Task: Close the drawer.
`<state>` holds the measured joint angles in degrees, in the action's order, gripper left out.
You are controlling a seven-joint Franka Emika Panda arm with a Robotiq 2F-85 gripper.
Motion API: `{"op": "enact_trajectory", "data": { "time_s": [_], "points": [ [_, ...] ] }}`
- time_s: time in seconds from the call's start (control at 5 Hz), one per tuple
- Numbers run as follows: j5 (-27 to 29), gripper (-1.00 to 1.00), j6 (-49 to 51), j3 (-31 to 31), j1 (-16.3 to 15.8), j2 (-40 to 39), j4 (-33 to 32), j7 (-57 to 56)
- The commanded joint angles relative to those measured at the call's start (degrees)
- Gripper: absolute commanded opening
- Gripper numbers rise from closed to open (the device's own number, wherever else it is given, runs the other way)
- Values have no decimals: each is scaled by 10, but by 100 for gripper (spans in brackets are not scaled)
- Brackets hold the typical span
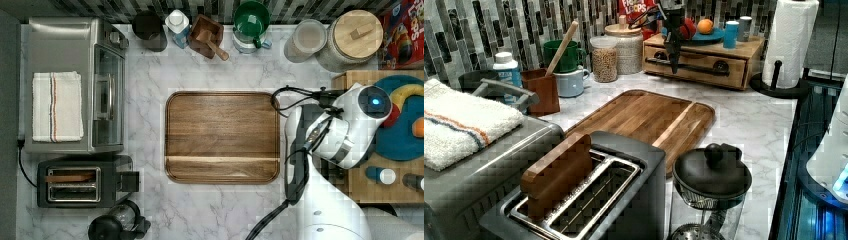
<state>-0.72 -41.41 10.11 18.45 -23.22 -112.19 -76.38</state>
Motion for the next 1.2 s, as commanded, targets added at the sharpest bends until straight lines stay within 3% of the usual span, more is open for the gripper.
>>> {"op": "enact_trajectory", "data": {
  "time_s": [0.2,1.2],
  "points": [
    [-41,-100,-70,53,51,-19,121,-37],
    [-39,-100,-40,54,55,-15,135,-33]
  ]
}}
